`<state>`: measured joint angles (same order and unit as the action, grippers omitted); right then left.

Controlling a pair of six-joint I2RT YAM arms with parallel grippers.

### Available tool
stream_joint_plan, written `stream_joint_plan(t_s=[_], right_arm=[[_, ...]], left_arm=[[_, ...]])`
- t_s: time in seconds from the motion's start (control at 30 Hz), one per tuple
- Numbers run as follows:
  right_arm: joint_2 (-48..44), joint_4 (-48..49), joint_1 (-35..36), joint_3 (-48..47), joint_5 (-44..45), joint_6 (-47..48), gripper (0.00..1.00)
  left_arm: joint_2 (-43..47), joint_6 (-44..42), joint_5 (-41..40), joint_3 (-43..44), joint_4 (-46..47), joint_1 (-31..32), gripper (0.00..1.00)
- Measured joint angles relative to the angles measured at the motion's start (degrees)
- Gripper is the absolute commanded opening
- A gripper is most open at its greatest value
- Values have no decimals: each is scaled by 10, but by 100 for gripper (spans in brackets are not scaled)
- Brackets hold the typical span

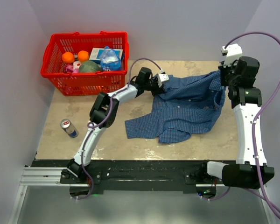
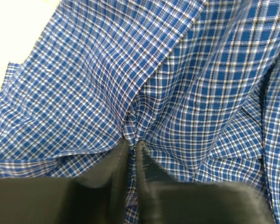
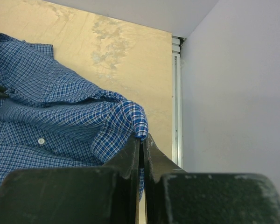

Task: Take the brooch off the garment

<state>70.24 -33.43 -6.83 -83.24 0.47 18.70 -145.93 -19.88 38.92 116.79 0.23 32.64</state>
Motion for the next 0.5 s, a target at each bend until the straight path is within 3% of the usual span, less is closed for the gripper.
stream_joint_plan(t_s=[0.17, 0.3, 0.5], right_arm=[[0, 8, 0, 4, 2, 0, 0], [11, 35, -2, 7, 10, 3, 0], [81, 100, -34, -21, 19, 9, 0]], left_arm=[[22, -3, -15, -23, -2, 0, 0], [96, -24, -31, -68, -19, -2, 0], [243, -113, -62, -46, -49, -16, 0]])
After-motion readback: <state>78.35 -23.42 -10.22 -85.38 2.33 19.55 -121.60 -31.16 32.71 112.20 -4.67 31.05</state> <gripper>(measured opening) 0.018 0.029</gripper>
